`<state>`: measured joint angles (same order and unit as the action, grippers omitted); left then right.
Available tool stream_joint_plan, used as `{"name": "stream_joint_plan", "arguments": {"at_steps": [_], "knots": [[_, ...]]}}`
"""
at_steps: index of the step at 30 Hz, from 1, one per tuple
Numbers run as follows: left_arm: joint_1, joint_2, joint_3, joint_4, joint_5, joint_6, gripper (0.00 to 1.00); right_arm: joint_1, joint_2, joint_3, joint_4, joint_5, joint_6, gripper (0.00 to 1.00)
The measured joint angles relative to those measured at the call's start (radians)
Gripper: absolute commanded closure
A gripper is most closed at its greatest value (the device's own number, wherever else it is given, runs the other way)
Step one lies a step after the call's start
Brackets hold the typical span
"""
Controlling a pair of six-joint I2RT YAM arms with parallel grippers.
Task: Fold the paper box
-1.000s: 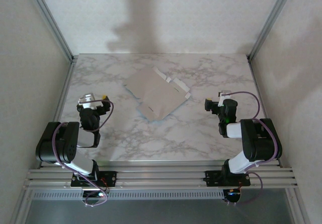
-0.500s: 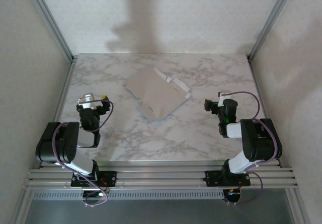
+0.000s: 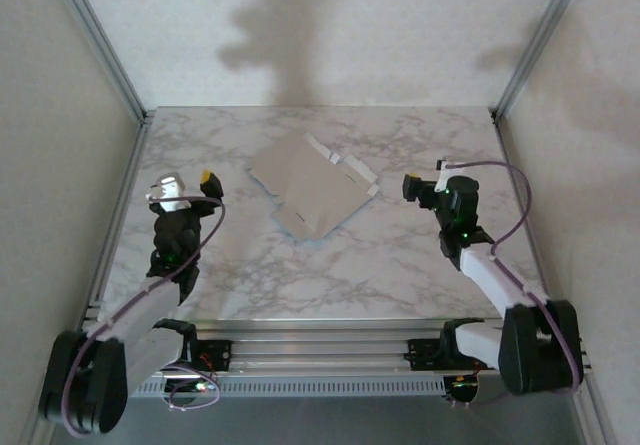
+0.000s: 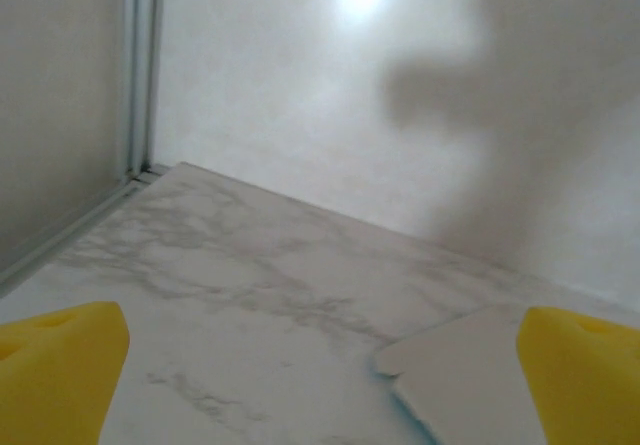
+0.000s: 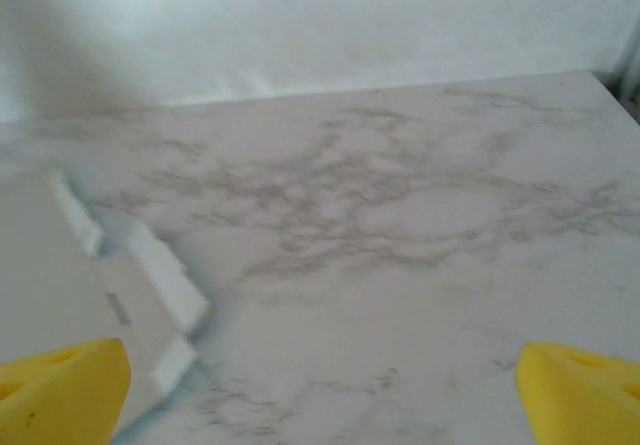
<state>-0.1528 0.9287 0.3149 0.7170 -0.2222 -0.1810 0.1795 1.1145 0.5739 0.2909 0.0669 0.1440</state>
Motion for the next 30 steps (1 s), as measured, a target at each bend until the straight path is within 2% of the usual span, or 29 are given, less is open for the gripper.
{"name": "stream_joint_plan", "arguments": {"at_steps": [5,12,17,22,30], "knots": [[-0.016,-0.182,0.040,-0.254,0.035,-0.158,0.01,0.072,-0.071,0.024,-0.164,-0.066,0.158,0.01],[-0.028,-0.248,0.044,-0.469,0.168,-0.339,0.01,0.213,-0.032,0.068,-0.300,-0.068,0.313,0.01],[-0.055,-0.155,0.072,-0.527,0.267,-0.444,0.01,0.299,0.096,0.174,-0.347,-0.068,0.379,0.01],[-0.099,-0.071,0.115,-0.515,0.339,-0.523,0.01,0.334,0.228,0.267,-0.380,-0.077,0.419,0.01],[-0.128,0.243,0.344,-0.475,0.438,-0.542,0.01,0.356,0.396,0.407,-0.396,-0.114,0.451,0.01]]}}
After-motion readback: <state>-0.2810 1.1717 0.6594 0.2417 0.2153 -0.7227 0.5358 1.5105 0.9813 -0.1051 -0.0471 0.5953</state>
